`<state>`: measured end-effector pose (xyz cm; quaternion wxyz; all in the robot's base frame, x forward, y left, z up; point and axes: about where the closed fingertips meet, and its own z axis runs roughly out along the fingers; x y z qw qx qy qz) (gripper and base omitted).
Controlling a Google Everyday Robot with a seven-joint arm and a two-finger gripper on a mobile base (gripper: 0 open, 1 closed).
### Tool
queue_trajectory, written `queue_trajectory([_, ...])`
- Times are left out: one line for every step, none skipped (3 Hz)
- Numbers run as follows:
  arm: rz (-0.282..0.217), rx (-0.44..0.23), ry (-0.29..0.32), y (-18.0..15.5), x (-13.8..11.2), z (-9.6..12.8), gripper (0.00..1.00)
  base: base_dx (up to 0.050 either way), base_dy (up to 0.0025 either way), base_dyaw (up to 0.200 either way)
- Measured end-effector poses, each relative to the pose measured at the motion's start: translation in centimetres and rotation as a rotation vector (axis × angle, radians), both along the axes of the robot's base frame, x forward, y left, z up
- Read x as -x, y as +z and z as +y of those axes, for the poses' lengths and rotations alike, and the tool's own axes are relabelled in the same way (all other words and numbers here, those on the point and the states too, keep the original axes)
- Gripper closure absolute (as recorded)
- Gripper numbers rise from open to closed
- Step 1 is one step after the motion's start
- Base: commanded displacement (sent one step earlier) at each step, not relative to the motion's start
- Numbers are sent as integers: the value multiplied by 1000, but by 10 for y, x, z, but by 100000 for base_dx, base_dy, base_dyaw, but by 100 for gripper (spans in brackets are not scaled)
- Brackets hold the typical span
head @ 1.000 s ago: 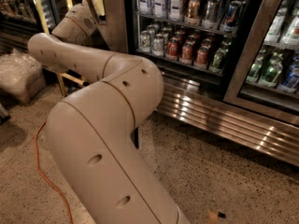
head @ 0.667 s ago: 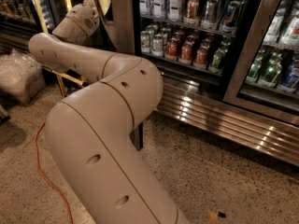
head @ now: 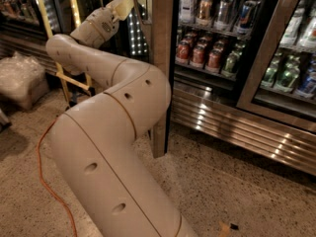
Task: Close left fridge door
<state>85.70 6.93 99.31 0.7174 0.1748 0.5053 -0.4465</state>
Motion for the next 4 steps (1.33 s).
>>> queue_trajectory([0,0,0,0,0,0,100,0,0,0])
queue_trajectory([-11,-8,-45,3,3,-10,100,0,0,0])
queue_trajectory([-11,-8,-45,3,3,-10,100,2035,-182,-18271])
queue_trajectory([-8,-13,-50,3,3,-12,100,0,0,0])
